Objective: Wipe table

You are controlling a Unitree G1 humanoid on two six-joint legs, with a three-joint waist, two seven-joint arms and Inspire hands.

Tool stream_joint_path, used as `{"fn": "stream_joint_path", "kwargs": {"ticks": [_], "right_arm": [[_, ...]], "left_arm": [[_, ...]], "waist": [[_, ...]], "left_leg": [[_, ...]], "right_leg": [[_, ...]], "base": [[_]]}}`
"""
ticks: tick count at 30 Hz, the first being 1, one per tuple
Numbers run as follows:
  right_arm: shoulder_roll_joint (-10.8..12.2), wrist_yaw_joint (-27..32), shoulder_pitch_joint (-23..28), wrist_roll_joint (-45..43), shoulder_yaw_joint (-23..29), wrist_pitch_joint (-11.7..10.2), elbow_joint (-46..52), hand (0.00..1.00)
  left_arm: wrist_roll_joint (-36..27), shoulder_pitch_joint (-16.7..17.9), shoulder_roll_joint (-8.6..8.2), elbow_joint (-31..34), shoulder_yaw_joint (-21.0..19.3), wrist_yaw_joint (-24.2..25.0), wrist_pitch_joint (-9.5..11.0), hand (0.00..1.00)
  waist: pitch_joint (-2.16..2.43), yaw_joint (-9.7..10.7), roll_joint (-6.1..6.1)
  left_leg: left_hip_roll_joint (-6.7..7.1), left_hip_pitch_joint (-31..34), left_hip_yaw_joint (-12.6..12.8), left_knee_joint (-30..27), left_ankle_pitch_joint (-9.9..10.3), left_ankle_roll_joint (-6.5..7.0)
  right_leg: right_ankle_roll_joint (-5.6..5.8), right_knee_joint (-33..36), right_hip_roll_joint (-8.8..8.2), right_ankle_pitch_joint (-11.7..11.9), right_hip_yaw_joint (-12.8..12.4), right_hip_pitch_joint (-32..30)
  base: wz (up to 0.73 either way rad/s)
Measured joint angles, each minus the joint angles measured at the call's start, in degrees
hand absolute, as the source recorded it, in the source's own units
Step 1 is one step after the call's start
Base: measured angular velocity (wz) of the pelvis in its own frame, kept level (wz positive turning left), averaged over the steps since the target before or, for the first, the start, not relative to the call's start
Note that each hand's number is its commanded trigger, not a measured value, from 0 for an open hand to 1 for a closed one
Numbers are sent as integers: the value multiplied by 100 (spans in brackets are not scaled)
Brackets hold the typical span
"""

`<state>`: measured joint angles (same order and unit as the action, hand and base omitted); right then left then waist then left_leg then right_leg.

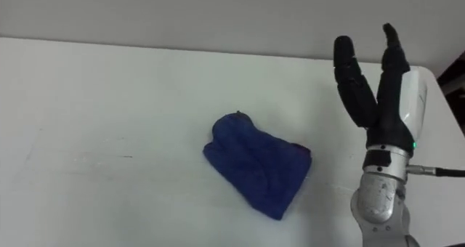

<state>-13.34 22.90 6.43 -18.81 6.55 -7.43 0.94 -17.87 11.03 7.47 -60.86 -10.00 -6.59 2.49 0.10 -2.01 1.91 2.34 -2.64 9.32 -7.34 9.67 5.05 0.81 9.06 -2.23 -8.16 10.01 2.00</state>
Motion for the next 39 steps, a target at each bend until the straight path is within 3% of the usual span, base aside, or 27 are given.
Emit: {"fn": "stream_joint_path", "kwargs": {"ticks": [6, 9, 17, 21, 25, 33, 39], "right_arm": [[0, 96, 46, 26, 334, -14, 275, 0], [0, 398, 161, 31, 586, -13, 241, 0], [12, 1234, 412, 285, 1238, 3, -1206, 0], [25, 1576, 456, 1088, 1716, 6, -1751, 0], [13, 2214, 426, 2341, 2284, -77, -2266, 0], [65, 2907, 684, 4709, 2987, -122, -3787, 0], [151, 3080, 1052, 5829, 3089, -139, -4706, 0]], "left_arm": [[-11, 144, 9, -3, -180, 9, 2, 0], [-10, 222, 3, 1, -327, 11, 2, 0], [-29, 363, 7, 7, -361, -153, -8, 0], [4, 424, 8, 26, -600, -173, -10, 0], [-92, 498, 4, 56, -706, -244, -9, 0], [-290, 602, -20, 303, -803, -298, -1, 0], [-275, 734, -23, 358, -792, -292, -5, 0]], "waist": [[27, 58, 55], [20, 121, 79], [-5, 255, 128], [5, 388, 92], [50, 518, 64], [29, 758, 95], [49, 861, 18]], "left_leg": [[-44, -36, 146, -14, 30, -17], [-54, -101, 145, -11, 50, -24], [-54, -101, 147, -28, 65, -21], [-52, -33, 143, -39, 68, -23], [-61, -33, 141, -38, 75, -31], [-63, 46, 115, -127, 150, -27], [-61, 105, 95, -169, 156, -23]], "right_leg": [[-3, 69, 39, 2, -150, -36], [-2, 68, 48, 1, -148, 14], [-2, 75, 48, 1, -163, 37], [-1, 69, 52, -2, -195, -7], [-1, 58, 66, -2, -196, 2], [-3, 70, 64, -33, -209, -5], [-6, 77, 57, -40, -207, -32]], "base": [[-12], [0], [0], [0], [0], [0], [1]]}}
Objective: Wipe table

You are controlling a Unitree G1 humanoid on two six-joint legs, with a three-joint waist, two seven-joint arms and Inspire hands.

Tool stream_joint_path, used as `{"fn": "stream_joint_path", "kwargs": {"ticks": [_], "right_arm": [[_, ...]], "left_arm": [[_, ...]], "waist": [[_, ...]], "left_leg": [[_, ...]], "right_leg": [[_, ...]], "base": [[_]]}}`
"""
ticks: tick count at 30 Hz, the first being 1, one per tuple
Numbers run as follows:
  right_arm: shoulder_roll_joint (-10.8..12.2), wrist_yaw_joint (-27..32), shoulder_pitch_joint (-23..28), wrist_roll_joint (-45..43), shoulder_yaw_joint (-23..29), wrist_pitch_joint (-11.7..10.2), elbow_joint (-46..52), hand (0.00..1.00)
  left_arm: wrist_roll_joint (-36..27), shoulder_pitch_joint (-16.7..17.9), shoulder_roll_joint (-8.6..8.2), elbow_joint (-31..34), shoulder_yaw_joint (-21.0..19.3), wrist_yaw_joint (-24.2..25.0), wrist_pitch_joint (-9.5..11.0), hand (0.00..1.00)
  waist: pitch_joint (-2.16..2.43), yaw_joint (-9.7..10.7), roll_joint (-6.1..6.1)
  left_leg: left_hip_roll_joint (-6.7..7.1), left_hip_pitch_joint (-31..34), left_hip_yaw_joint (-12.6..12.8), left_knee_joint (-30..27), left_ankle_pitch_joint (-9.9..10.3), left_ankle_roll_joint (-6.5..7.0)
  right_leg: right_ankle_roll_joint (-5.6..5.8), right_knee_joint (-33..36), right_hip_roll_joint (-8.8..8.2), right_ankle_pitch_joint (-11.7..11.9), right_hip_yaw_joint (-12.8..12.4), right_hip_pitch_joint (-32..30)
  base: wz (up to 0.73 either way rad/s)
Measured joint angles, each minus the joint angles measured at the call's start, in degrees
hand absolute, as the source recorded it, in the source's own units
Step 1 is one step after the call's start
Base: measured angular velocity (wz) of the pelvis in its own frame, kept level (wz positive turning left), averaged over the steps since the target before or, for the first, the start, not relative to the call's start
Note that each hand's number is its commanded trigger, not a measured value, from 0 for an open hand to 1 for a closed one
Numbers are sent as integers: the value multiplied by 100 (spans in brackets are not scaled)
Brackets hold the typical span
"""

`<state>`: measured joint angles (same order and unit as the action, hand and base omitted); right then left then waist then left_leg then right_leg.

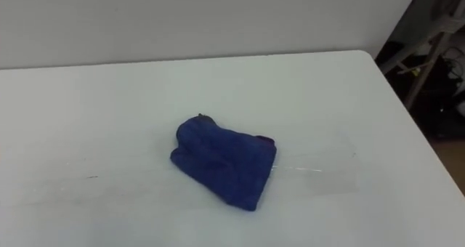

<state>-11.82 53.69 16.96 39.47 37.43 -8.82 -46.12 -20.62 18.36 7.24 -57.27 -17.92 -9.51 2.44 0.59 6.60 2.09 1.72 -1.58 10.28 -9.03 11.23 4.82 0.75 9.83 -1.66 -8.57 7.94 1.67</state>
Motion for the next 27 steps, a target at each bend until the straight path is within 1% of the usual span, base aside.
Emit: {"fn": "stream_joint_path", "kwargs": {"ticks": [2, 4, 5, 6, 7, 8, 9, 10, 11, 12, 13, 14, 15, 16, 17, 19, 20, 21, 22, 23, 24, 25, 27], "right_arm": [[25, -9, -23, 261, 25, -5, -378, 0], [169, -11, -37, 808, 37, -9, -580, 0], [187, -17, -52, 944, 36, -8, -680, 0], [219, -30, -77, 1293, 19, -8, -909, 0], [259, -120, -83, 1648, -18, 0, -1144, 0], [289, -193, -84, 1815, -21, 15, -1244, 0], [353, -368, -123, 2022, -28, 33, -1473, 0], [394, -590, -186, 2081, -32, 120, -1745, 0], [404, -723, -238, 2078, -50, 150, -1885, 0], [424, -992, -350, 2037, -230, 207, -2082, 0], [451, -1340, -437, 1703, -529, 318, -2289, 0], [471, -1517, -488, 1450, -693, 393, -2349, 0], [481, -1889, -573, 827, -1077, 542, -2464, 0], [474, -2234, -578, 152, -1573, 661, -2482, 0], [464, -2406, -589, -245, -1854, 703, -2475, 0], [436, -3005, -694, -1559, -2741, 777, -2481, 0], [435, -3131, -744, -1840, -2911, 781, -2479, 0], [398, -3447, -757, -2459, -3296, 750, -2486, 0], [376, -3622, -743, -2880, -3556, 774, -2494, 0], [376, -3671, -754, -3020, -3638, 816, -2492, 0], [386, -3753, -800, -3121, -3750, 893, -2497, 0], [387, -3792, -798, -3134, -3858, 892, -2508, 0], [397, -3845, -803, -3135, -3886, 893, -2520, 0]], "left_arm": [[-8, 12, 0, -1, 4, 5, 0, 0], [-11, 1, 0, -7, 7, 11, 0, 0], [-11, -7, 0, -10, 10, 22, 0, 0], [-21, -53, 1, -16, 13, 51, -1, 0], [-21, -80, 1, -47, 12, 108, -5, 0], [-20, -94, -4, -63, 13, 153, -16, 0], [0, -100, -18, -66, 13, 206, -65, 0], [48, -117, -24, -65, 7, 277, -131, 0], [69, -127, -29, -65, 8, 302, -155, 0], [116, -137, -56, -67, 10, 357, -179, 0], [238, -145, -86, -66, 10, 394, -217, 0], [328, -151, -103, -66, 11, 405, -241, 0], [485, -181, -144, -68, 28, 411, -279, 0], [546, -230, -147, -69, 201, 407, -297, 0], [562, -253, -147, -69, 316, 405, -297, 0], [695, -410, -146, -104, 584, 399, -341, 0], [731, -441, -146, -128, 632, 396, -343, 0], [741, -492, -135, -174, 796, 391, -340, 0], [740, -529, -131, -275, 948, 382, -335, 0], [741, -540, -133, -311, 1036, 372, -335, 0], [734, -578, -137, -361, 1233, 367, -334, 0], [721, -587, -150, -458, 1378, 368, -310, 0], [733, -609, -183, -515, 1427, 364, -304, 0]], "waist": [[-3, 17, -2], [-11, 28, -8], [-3, 27, -13], [-2, 31, -8], [-3, 10, -6], [-2, -22, -9], [-2, -45, -13], [-2, -46, -17], [-9, -63, -28], [-16, -82, -38], [-33, -87, -50], [-35, -108, -52], [-42, -171, -59], [-44, -283, -78], [-43, -344, -86], [-50, -566, -98], [-48, -602, -105], [-54, -710, -118], [-81, -763, -142], [-96, -771, -164], [-115, -772, -176], [-142, -783, -215], [-160, -789, -257]], "left_leg": [[3, -8, -20, -23, 6, 2], [10, 6, -40, -58, 9, 1], [12, 16, -46, -61, 10, 1], [25, 32, -90, -62, 11, -1], [38, 36, -124, -58, 10, -1], [41, 31, -123, -57, 9, 0], [43, 27, -131, -60, 9, -1], [47, 35, -160, -62, 9, -1], [47, 43, -162, -68, 9, -1], [52, 57, -163, -60, 9, 0], [52, 61, -160, -59, 9, 0], [52, 47, -156, -57, 9, 0], [50, 21, -148, -53, 9, 0], [47, 2, -136, -60, 9, 0], [45, 1, -128, -56, 9, 0], [27, 2, -128, -68, 10, -3], [25, 2, -138, -71, 10, -7], [17, 0, -144, -76, 7, -16], [12, 1, -153, -74, 4, -23], [10, 5, -152, -72, 3, -27], [7, 36, -154, -66, 0, -31], [7, 40, -162, -59, 1, -33], [9, 55, -163, -53, 2, -35]], "right_leg": [[0, 22, -4, -17, 10, 18], [-8, 101, -16, -61, 10, -51], [-8, 96, -17, -66, 9, -57], [-6, 89, -20, -88, -2, -54], [-9, 97, -27, -114, -3, -51], [-7, 101, -27, -122, -10, -48], [-8, 104, -27, -136, -9, -44], [-8, 98, -29, -140, 5, -33], [-8, 96, -29, -140, 9, -35], [-6, 84, -32, -139, 15, -15], [-6, 85, -32, -138, 13, -18], [-6, 92, -31, -138, 2, -23], [-5, 87, -31, -138, -1, -32], [-4, 91, -31, -136, 7, -39], [-4, 88, -31, -136, 5, -55], [-22, 76, -18, -123, -4, -56], [-25, 78, -15, -121, -1, -52], [-37, 83, -4, -113, 2, -38], [-41, 84, 3, -111, 8, -34], [-45, 83, 5, -108, 9, -41], [-50, 81, 7, -105, 42, -59], [-50, 80, 4, -105, 66, -58], [-49, 76, 3, -108, 77, -67]], "base": [[7], [5], [9], [16], [14], [8], [4], [7], [6], [0], [0], [0], [-4], [-5], [-3], [0], [0], [4], [0], [0], [0], [0], [0]]}}
